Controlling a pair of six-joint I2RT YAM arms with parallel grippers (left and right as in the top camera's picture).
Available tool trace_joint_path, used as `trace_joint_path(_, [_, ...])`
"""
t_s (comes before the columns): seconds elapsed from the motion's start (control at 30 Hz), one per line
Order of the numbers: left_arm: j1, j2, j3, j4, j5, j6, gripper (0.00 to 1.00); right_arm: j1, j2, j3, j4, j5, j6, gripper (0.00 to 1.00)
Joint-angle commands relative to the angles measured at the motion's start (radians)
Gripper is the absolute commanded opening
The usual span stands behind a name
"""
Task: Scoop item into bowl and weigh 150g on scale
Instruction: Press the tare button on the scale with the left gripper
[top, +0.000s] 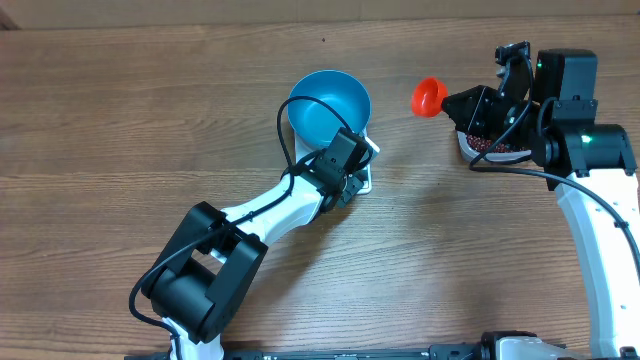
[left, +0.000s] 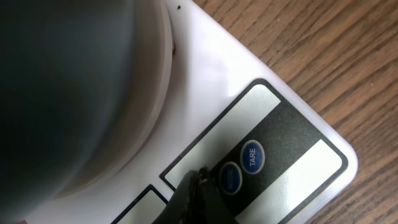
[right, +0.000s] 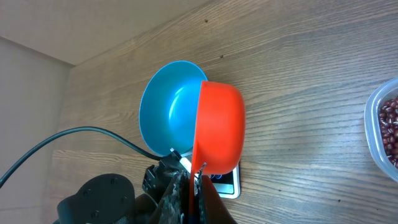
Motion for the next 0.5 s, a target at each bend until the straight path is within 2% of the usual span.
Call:
trace_joint_path(0.0, [0.002,0.052,-0.021,-0.037,0.052,0.053,0.04,-0.002,-0.003,0.007,-0.001,0.003,-0.008,0.04])
trace_joint_path(0.33, [0.002,0.052,-0.028,-0.029,0.063,0.054,0.04,-0.002,-0.003,0.007,-0.002,0.003,-0.007,0.04])
trace_joint_path(0.47, [0.002,0.052,-0.042,-0.015,0.105,0.089,0.04,-0.002,-0.003,0.008,-0.002,0.003,-0.007,0.04])
